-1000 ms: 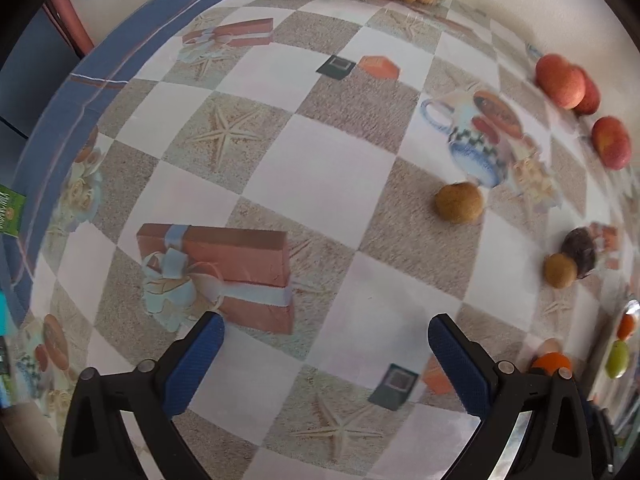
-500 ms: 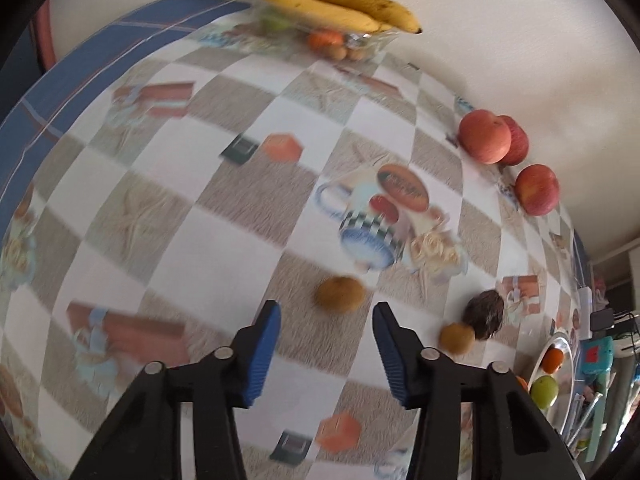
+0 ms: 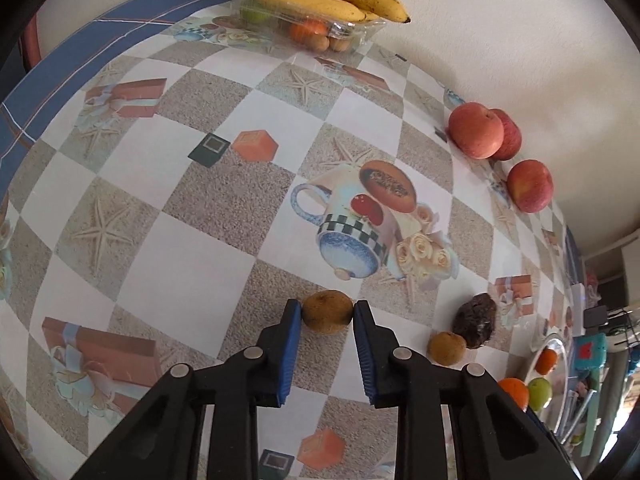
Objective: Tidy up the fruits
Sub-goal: 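Grasp a small brown kiwi with the left tool while the right tool grasps a tangerine, then carry the kiwi and tangerine over the steel bowl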
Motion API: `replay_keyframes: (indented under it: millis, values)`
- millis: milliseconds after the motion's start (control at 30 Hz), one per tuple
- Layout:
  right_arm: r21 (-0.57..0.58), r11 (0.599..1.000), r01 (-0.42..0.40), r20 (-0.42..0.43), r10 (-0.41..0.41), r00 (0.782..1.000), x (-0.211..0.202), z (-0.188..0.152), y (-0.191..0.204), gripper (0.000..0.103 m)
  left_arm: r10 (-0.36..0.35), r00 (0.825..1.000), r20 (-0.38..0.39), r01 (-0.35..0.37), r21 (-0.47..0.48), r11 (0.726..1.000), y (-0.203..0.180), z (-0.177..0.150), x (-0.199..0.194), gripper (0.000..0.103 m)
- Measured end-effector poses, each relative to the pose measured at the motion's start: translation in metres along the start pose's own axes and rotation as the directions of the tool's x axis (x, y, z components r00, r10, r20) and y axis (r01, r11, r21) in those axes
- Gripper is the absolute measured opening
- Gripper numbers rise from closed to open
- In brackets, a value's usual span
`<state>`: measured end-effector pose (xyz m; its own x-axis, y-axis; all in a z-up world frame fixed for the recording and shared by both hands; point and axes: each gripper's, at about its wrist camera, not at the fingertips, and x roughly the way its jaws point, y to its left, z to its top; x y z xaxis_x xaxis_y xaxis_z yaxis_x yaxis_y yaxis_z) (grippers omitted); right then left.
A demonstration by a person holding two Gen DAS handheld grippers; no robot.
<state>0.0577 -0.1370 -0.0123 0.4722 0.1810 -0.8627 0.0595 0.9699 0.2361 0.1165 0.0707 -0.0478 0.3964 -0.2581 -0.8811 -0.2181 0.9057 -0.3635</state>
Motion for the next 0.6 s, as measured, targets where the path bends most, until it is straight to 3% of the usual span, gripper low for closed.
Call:
replay_keyframes:
  millis: [333,600]
  values:
    - [0.039,0.999,0.010,0.013,-0.011,1.000,-0.011,0.000,-0.012,0.040,-0.039,0.999,-0.009,0.039,0.013,0.999,-0.016,-0.012,-0.020,0.028]
    - [0.076,0.997,0.025,0.029,-0.027,0.999,-0.024,-0.001,-0.030,0.040,-0.058,0.998,0.005,0.057,0.096,0.994,-0.043,-0.028,-0.035,0.028]
